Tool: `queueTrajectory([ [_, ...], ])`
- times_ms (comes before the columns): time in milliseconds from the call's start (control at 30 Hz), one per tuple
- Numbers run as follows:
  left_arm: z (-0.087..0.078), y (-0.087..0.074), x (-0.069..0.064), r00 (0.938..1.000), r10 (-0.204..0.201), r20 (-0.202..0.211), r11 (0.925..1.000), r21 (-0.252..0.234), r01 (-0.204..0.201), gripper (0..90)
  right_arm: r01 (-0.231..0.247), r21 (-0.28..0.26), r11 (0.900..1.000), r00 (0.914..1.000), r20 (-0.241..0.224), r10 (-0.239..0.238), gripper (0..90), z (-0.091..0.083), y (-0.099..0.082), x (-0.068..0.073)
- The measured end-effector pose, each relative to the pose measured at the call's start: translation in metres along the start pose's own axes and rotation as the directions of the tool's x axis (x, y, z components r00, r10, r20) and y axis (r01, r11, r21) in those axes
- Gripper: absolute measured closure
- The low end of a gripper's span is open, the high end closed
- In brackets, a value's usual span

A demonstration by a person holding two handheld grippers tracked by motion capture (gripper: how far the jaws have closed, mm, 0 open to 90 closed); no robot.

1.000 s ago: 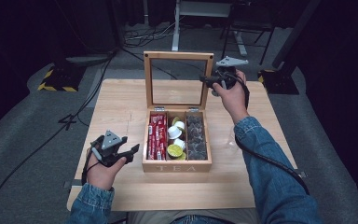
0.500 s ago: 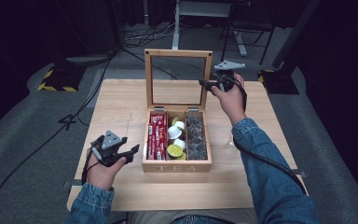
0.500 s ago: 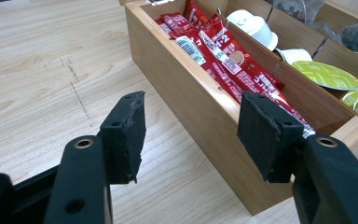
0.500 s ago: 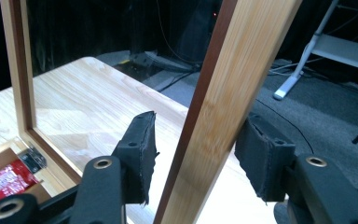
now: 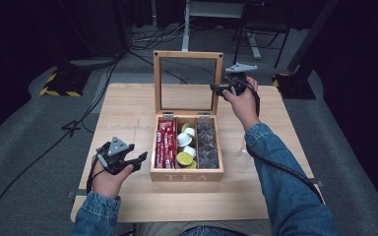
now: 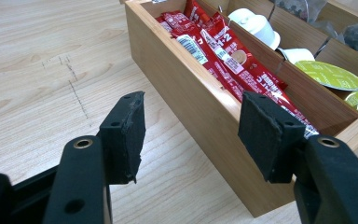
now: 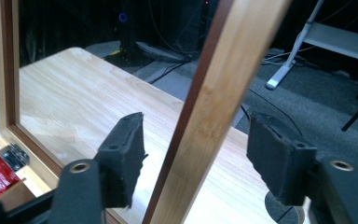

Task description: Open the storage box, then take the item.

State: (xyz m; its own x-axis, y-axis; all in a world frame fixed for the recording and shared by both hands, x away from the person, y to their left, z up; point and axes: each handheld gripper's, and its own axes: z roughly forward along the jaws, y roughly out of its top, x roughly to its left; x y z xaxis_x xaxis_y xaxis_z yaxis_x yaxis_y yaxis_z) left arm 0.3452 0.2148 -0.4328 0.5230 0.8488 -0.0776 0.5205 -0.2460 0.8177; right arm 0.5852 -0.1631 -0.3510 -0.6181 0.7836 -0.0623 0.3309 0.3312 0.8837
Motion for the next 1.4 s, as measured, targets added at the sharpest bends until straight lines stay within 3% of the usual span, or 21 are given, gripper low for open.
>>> queueTrajectory([
  [333,0.000,0.004,0.003,1.0000,-0.007,0.005,1.0000,0.002,0.007,39.7,-0.052,-0.011,0.9986,0.9969,-0.061,0.051,34.7,-0.032,0.001,-0.002],
  [433,0.001,0.005,0.002,1.0000,0.007,0.000,1.0000,0.006,-0.007,39.7,-0.041,-0.002,0.9991,0.9927,-0.113,0.041,34.7,-0.051,0.003,0.001],
  [667,0.004,0.007,-0.001,0.9999,0.013,0.006,0.9998,0.011,-0.013,39.4,-0.037,-0.024,0.9990,0.9875,-0.154,0.033,34.6,-0.079,-0.004,0.018],
  [800,0.007,0.007,-0.002,0.9997,0.024,0.006,0.9993,0.027,-0.024,38.9,-0.035,-0.025,0.9990,0.9845,-0.173,0.030,34.1,-0.096,-0.018,0.032],
  [933,0.006,0.007,-0.004,0.9998,0.018,0.012,0.9994,0.030,-0.018,37.1,-0.026,-0.012,0.9996,0.9830,-0.182,0.023,33.6,-0.097,-0.027,0.041],
  [1067,0.005,0.005,-0.007,0.9994,0.031,0.015,0.9981,0.052,-0.031,35.6,-0.021,0.038,0.9991,0.9775,-0.209,0.028,33.9,-0.093,-0.044,0.053],
  [1267,0.005,0.000,-0.005,0.9998,0.021,0.007,0.9975,0.067,-0.021,35.6,-0.019,0.075,0.9970,0.9732,-0.227,0.036,34.1,-0.085,-0.059,0.060],
  [1400,0.004,-0.004,0.000,1.0000,0.007,-0.003,0.9965,0.083,-0.006,35.6,-0.008,0.129,0.9916,0.9696,-0.241,0.040,36.9,-0.073,-0.072,0.065],
])
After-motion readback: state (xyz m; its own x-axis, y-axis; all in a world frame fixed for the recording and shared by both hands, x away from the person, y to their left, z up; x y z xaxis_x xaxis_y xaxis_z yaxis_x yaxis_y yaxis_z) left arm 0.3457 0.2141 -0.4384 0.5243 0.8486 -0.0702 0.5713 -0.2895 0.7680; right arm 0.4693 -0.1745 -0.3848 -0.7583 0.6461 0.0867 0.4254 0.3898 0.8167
